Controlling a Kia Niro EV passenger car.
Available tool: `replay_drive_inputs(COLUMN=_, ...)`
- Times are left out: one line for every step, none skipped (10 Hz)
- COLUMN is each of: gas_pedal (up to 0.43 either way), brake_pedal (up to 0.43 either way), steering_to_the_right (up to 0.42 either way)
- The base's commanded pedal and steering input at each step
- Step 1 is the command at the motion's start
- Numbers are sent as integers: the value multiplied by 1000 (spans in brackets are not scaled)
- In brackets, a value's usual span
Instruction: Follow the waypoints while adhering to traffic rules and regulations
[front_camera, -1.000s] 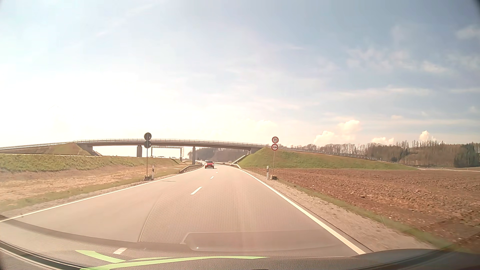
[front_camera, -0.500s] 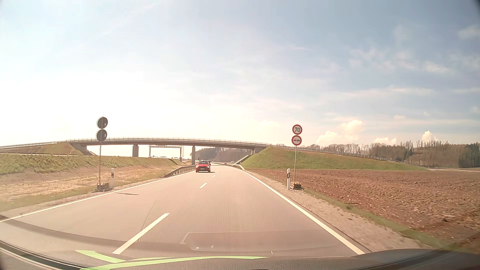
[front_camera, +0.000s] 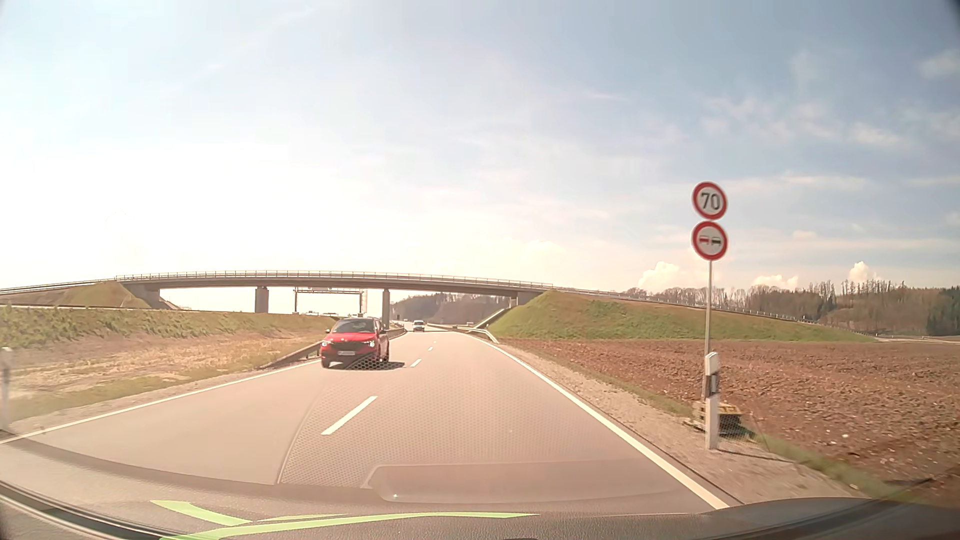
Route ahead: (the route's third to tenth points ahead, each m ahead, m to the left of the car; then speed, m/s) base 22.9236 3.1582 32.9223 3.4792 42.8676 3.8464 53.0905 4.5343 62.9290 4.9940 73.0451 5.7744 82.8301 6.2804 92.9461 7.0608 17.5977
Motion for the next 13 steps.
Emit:
replay_drive_inputs(gas_pedal=118, brake_pedal=0, steering_to_the_right=-5)
replay_drive_inputs(gas_pedal=118, brake_pedal=0, steering_to_the_right=-6)
replay_drive_inputs(gas_pedal=118, brake_pedal=0, steering_to_the_right=-6)
replay_drive_inputs(gas_pedal=118, brake_pedal=0, steering_to_the_right=-6)
replay_drive_inputs(gas_pedal=118, brake_pedal=0, steering_to_the_right=-6)
replay_drive_inputs(gas_pedal=130, brake_pedal=0, steering_to_the_right=-6)
replay_drive_inputs(gas_pedal=130, brake_pedal=0, steering_to_the_right=-6)
replay_drive_inputs(gas_pedal=130, brake_pedal=0, steering_to_the_right=-6)
replay_drive_inputs(gas_pedal=138, brake_pedal=0, steering_to_the_right=-5)
replay_drive_inputs(gas_pedal=138, brake_pedal=0, steering_to_the_right=-6)
replay_drive_inputs(gas_pedal=150, brake_pedal=0, steering_to_the_right=-6)
replay_drive_inputs(gas_pedal=150, brake_pedal=0, steering_to_the_right=-5)
replay_drive_inputs(gas_pedal=157, brake_pedal=0, steering_to_the_right=-6)
